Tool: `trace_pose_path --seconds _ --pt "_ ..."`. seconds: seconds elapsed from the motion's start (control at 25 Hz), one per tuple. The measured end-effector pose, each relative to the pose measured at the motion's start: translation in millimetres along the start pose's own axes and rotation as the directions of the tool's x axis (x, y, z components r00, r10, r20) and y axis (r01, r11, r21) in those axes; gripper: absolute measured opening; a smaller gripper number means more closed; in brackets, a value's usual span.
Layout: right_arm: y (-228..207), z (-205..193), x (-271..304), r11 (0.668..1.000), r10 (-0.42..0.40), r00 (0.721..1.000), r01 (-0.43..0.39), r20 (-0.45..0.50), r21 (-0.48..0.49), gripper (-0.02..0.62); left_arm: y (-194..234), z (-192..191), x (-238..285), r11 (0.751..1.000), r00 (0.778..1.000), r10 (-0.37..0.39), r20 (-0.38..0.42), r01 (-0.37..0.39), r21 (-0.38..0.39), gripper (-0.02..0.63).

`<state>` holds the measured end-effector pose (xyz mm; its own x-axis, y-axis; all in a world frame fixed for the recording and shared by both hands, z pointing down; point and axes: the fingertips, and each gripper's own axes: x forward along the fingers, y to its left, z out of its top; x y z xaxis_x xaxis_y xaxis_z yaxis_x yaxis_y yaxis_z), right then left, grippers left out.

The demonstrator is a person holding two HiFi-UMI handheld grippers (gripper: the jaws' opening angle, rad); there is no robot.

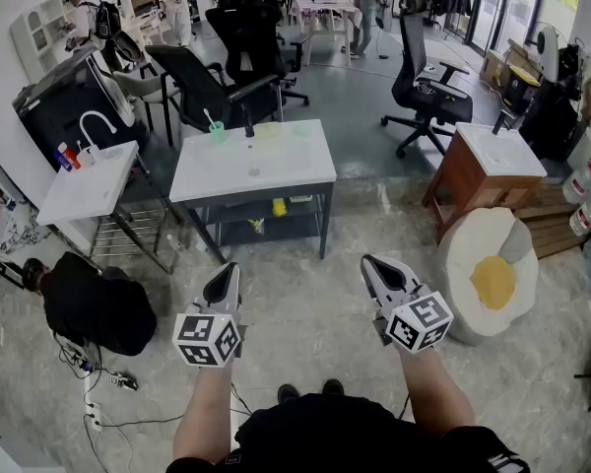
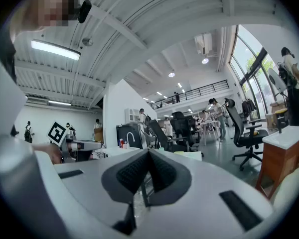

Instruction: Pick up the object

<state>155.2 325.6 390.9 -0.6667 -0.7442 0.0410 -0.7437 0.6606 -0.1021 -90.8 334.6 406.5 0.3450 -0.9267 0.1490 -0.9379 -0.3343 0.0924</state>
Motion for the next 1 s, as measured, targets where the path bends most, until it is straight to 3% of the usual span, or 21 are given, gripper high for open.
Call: trace_pose_path --seconds 0.52,1.0 --pt "-13.9 -6.1 -20.2 1.000 0.007 1.000 -0.007 -0.005 0.019 0.011 -18.6 -5.0 4.1 1.000 1.000 0.004 -0.013 -0.004 -0.008 0.009" --pt "-49.5 -21.9 -66.4 0.995 0.026 1.000 -0.026 0.000 0.095 0.011 -57.5 -11.1 12.8 1.000 1.000 0.023 -0.013 -0.023 -0.013 0.009"
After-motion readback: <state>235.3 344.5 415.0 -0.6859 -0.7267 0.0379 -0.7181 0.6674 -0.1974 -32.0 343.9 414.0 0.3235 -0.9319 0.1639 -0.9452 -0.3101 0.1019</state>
